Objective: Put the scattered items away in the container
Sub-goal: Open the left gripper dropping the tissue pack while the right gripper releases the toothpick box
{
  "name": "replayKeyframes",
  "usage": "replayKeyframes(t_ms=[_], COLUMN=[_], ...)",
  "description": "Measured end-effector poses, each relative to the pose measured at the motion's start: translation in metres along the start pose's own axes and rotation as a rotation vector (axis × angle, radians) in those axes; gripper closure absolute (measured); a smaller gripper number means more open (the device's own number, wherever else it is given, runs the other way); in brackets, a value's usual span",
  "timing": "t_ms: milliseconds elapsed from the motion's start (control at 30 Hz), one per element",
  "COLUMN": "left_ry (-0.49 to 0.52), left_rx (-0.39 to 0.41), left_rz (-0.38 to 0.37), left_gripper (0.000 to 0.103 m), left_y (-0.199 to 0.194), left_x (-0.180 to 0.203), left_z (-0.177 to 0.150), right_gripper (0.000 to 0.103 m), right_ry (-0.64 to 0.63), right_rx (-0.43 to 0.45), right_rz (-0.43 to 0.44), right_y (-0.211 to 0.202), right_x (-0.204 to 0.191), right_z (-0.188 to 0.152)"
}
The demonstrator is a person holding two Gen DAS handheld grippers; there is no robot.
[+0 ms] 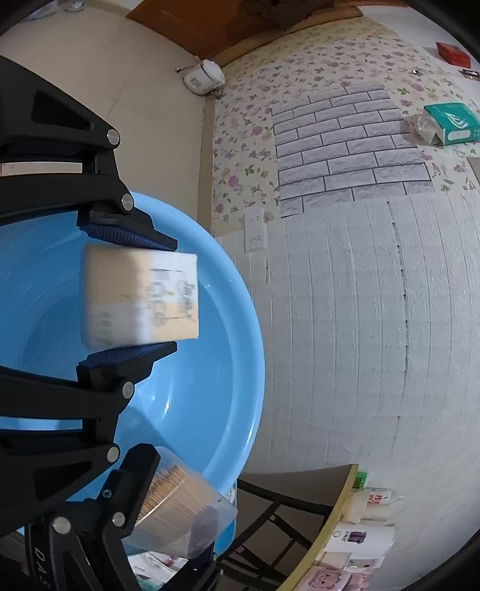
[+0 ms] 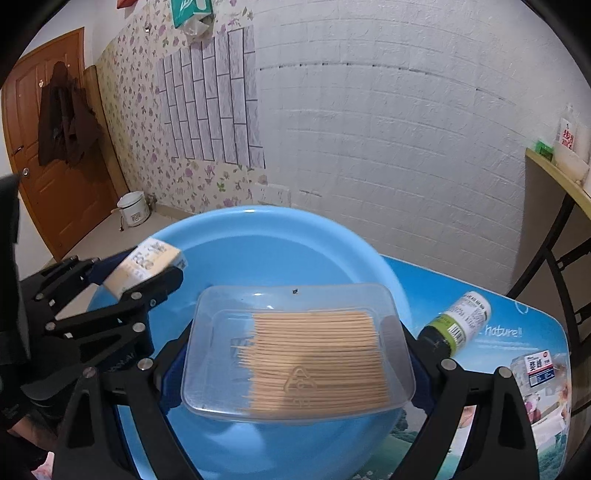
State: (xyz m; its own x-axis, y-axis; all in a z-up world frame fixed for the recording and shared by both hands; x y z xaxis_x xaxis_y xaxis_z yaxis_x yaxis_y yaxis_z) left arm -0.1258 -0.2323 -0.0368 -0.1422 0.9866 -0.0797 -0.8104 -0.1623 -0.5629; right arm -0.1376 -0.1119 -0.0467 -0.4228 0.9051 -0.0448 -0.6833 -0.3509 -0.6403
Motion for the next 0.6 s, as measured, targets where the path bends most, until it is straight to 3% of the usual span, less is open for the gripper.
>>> replayKeyframes(t_ms=[67, 200, 600], left_ry=[0.000, -0.036, -0.118], left_rx=[-0.004, 0.002, 0.028], left_rz=[0.007, 0.023, 0.034], left_gripper=[0.052, 0.021, 0.017], left_y=[0.000, -0.006, -0.022], left_x=[-0.003, -0.012, -0.035], left_z=[0.000, 0.001, -0.001], right_gripper=[0.009, 0.010, 0.009], right_ry=[0.001, 0.005, 0.008], right_rx=[-0.004, -0.004, 0.014], right_rz=[0.002, 0.004, 0.043], right_y=[0.001, 0.001, -0.011], right_x=[0.000, -0.001, -0.012], right_z=[-0.001, -0.001, -0.007])
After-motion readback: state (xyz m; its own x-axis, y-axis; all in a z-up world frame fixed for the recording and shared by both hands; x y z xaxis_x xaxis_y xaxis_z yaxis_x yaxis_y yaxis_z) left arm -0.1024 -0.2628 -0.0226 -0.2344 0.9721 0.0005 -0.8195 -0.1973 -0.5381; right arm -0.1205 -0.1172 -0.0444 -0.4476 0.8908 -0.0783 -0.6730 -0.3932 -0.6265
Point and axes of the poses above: each gripper's, at about its wrist camera, not at the fingertips, and y roughly the way its jaws point, x to its right, z to its top, the point moved 8 cm from there along y, roughly the way its jaws point, and after that the axes turned 4 degrees about x, right-handed, at the moved point
